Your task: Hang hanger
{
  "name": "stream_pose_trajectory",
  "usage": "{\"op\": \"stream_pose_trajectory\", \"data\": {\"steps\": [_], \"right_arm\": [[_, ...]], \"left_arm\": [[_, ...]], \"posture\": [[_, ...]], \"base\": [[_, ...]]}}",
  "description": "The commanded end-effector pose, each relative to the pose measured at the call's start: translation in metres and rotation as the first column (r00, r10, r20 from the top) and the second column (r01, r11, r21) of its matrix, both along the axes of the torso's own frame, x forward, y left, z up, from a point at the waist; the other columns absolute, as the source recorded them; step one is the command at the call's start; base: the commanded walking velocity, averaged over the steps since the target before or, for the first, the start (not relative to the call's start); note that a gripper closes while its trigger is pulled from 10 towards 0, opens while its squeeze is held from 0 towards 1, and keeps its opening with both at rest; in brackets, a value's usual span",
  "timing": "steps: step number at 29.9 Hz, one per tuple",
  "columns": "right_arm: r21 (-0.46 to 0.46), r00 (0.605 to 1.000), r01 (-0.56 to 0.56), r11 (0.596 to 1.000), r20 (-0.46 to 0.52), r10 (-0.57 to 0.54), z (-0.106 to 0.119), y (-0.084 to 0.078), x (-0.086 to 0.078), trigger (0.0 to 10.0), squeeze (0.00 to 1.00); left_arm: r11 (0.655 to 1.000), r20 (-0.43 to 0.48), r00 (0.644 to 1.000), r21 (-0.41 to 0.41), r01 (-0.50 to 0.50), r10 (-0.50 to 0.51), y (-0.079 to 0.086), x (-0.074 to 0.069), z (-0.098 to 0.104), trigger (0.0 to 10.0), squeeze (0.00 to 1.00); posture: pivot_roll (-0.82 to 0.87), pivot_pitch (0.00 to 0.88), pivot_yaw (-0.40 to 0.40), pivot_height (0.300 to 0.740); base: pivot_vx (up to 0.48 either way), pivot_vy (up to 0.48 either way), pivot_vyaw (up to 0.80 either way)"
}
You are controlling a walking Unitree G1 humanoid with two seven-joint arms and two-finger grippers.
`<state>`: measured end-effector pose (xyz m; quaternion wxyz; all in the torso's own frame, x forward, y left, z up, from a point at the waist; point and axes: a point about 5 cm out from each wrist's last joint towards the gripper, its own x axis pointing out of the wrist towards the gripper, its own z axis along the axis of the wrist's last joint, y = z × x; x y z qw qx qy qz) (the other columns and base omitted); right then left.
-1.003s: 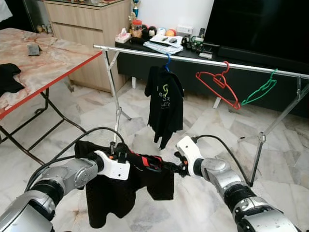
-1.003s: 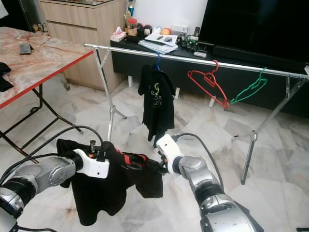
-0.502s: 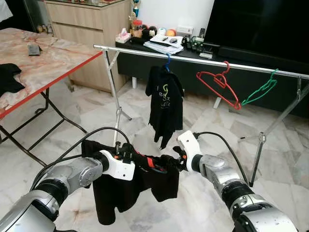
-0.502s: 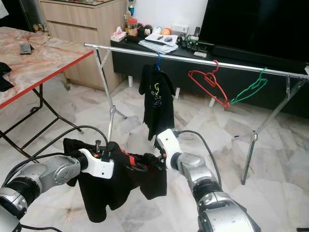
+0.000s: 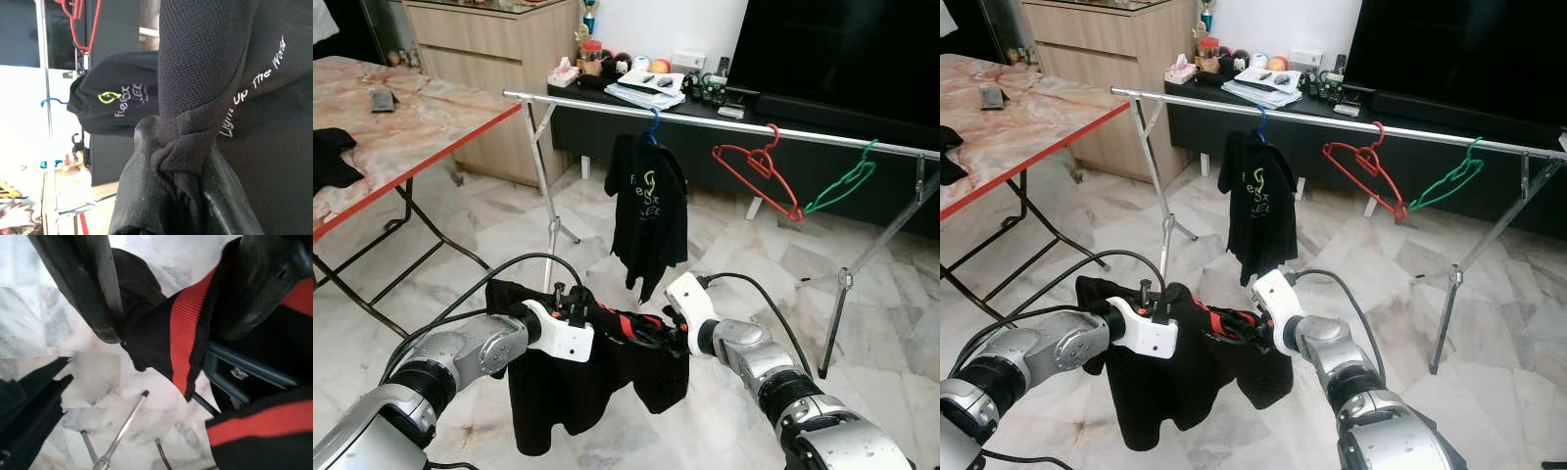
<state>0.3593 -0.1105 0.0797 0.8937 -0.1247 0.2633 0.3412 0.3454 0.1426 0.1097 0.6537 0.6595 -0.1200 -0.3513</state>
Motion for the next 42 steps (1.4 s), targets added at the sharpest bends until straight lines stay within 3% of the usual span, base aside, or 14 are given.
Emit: {"op": "stream_pose_trajectory", "data": {"steps": [1, 4, 6, 9, 18, 19, 32, 42], "right_arm": [[-0.044, 1.0, 0.014, 0.999, 0.009, -0.013, -0.003, -0.006, 0.0, 10.0, 0.0], [-0.072, 0.999, 0.036, 0.997, 0.034, -0.034, -0.003, -0.009, 0.001, 10.0, 0.0], [-0.02, 0.995, 0.084, 0.996, 0.053, -0.083, 0.002, -0.009, 0.004, 10.0, 0.0], [-0.02, 0.992, 0.111, 0.994, 0.06, -0.11, 0.004, -0.011, 0.006, 10.0, 0.0], [-0.172, 0.994, 0.101, 0.98, 0.05, -0.094, -0.009, -0.026, 0.0, 10.0, 0.0], [-0.179, 0.995, 0.096, 0.979, 0.049, -0.089, -0.01, -0.026, -0.001, 0.0, 0.0], [-0.192, 0.996, 0.087, 0.978, 0.047, -0.079, -0.014, -0.025, -0.003, 0.0, 0.0], [-0.133, 0.99, 0.142, 0.981, 0.031, -0.139, -0.014, -0.034, -0.004, 0.0, 0.0]], "left_arm": [[1.0, 0.04, 0.999, -0.024, 0.012, -0.011, -0.004, 0.005, 0.014, 10.0, 0.0], [0.999, 0.041, 0.999, -0.028, 0.017, -0.016, -0.006, 0.005, 0.015, 10.0, 0.0], [0.999, 0.036, 0.999, -0.035, 0.022, -0.021, -0.007, 0.004, 0.015, 10.0, 0.0], [0.999, 0.033, 0.999, -0.034, 0.021, -0.02, -0.007, 0.003, 0.014, 10.0, 0.0], [0.999, 0.024, 1.0, -0.03, 0.014, -0.014, -0.005, 0.003, 0.014, 10.0, 0.0], [1.0, 0.023, 1.0, -0.028, 0.014, -0.014, -0.005, 0.003, 0.013, 10.0, 0.0], [1.0, 0.011, 1.0, -0.021, 0.004, -0.004, -0.003, 0.002, 0.012, 10.0, 0.0], [1.0, 0.003, 1.0, -0.001, 0.003, -0.003, 0.0, 0.0, 0.008, 10.0, 0.0]], "posture": [[0.13, 0.049, -0.108, 0.74], [0.13, 0.05, -0.109, 0.74], [0.13, 0.051, -0.108, 0.74], [0.13, 0.051, -0.108, 0.74], [0.13, 0.051, -0.107, 0.74], [0.13, 0.051, -0.106, 0.74], [0.14, 0.045, -0.102, 0.74], [0.13, 0.038, -0.1, 0.74]], "base": [[0.0, 0.0, 0.0], [0.0, 0.0, 0.0], [0.0, 0.0, 0.0], [0.0, 0.0, 0.0], [0.0, 0.0, 0.0], [0.0, 0.0, 0.0], [0.0, 0.0, 0.0], [0.0, 0.0, 0.0]]}}
